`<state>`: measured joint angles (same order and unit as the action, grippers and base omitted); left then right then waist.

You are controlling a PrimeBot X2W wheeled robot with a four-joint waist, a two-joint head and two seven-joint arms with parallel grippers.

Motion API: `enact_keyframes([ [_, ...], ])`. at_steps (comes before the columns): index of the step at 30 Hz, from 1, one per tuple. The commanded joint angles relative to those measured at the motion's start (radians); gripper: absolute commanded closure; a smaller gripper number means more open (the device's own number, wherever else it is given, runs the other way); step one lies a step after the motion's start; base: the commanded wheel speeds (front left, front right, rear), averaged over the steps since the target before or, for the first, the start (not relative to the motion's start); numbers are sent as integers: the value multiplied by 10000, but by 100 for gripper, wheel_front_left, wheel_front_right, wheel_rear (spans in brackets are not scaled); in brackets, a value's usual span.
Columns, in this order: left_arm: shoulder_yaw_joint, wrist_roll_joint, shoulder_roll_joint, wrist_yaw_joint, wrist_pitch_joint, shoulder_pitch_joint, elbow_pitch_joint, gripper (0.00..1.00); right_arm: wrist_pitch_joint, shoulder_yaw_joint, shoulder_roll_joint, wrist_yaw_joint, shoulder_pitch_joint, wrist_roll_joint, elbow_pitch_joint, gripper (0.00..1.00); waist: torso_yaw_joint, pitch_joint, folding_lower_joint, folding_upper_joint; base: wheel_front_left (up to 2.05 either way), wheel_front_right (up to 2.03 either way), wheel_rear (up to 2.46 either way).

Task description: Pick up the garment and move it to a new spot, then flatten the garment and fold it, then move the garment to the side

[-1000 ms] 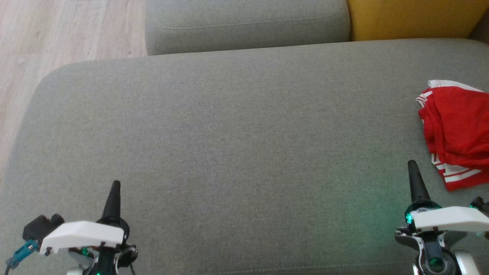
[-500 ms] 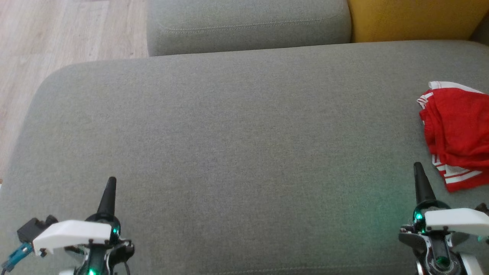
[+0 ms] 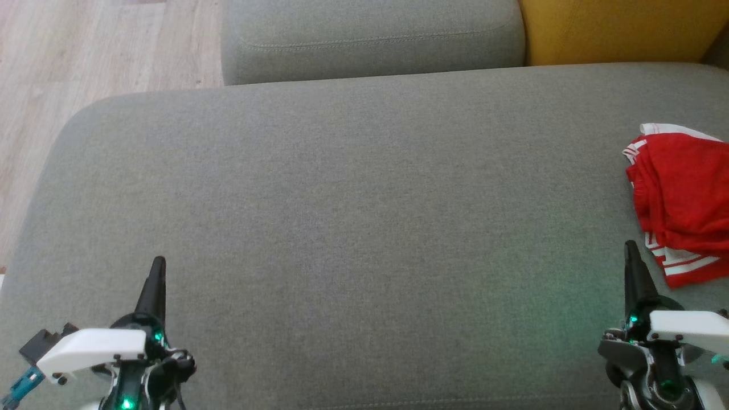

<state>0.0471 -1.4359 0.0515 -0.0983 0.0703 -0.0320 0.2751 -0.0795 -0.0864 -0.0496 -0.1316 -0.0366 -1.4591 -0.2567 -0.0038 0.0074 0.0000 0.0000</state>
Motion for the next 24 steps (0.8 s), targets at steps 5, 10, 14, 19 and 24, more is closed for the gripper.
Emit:
enact_keyframes([
  [5, 500, -859, 20, -191, 220, -683, -298, 100, -82, 69, -199, 9, -625, -864, 230, 100, 17, -20, 0, 0, 0, 0, 0],
  [10, 595, -1331, 2, -264, 338, -726, -297, 100, -107, 23, -197, 9, -661, -1327, 177, 100, 29, -33, 0, 0, 0, 0, 0],
  [14, 674, -1721, -12, -324, 435, -762, -296, 100, -131, -17, -193, 9, -690, -1708, 133, 100, 38, -43, 0, 0, 0, 0, 0],
  [19, 674, -1722, -13, -324, 435, -762, -296, 100, -144, -33, -182, 9, -691, -1695, 132, 100, 38, -43, 0, 0, 0, 0, 0],
  [24, 673, -1722, -13, -324, 434, -762, -296, 100, -156, -49, -171, 9, -693, -1682, 131, 100, 38, -43, 0, 0, 0, 0, 0],
])
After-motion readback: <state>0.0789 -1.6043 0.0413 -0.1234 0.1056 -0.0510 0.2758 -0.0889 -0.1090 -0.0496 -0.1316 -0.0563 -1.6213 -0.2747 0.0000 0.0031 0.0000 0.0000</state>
